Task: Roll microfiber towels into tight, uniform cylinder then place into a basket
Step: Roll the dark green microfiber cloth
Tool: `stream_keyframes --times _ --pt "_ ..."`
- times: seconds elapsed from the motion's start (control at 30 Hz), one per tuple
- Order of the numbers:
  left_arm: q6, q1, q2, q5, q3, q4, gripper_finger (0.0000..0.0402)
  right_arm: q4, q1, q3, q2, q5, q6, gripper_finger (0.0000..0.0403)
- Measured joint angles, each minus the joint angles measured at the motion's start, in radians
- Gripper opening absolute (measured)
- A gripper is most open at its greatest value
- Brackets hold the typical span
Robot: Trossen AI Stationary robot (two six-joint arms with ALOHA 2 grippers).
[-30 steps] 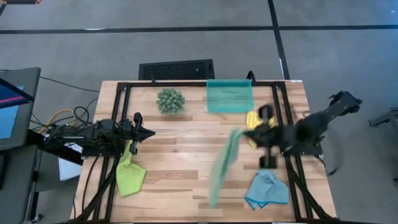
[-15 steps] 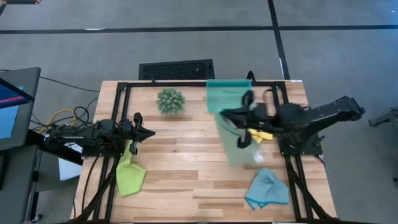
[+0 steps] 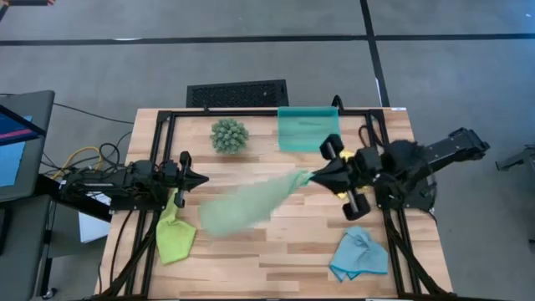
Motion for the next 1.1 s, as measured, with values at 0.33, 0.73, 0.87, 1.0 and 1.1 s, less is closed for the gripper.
stream_keyframes --times 0.33,0.73,0.87,1.0,1.1 --pt "0.000 0.000 0.000 0.000 0.000 0.000 0.0000 -0.272 0.043 -0.089 0.167 -0.064 0.399 0.0030" --pt "0.000 0.000 0.000 0.000 0.000 0.000 0.0000 -1.082 -0.131 -0.089 0.220 0.173 0.393 0.0080" --pt "0.000 0.000 0.000 0.000 0.000 0.000 0.0000 -1.322 -0.232 -0.089 0.243 0.192 0.424 0.0120" --pt "0.000 0.000 0.000 0.000 0.000 0.000 0.0000 -1.379 -0.268 -0.088 0.233 0.181 0.369 0.0167" --pt "0.000 0.000 0.000 0.000 0.000 0.000 0.0000 -1.371 -0.204 -0.087 0.193 0.168 0.321 0.0197"
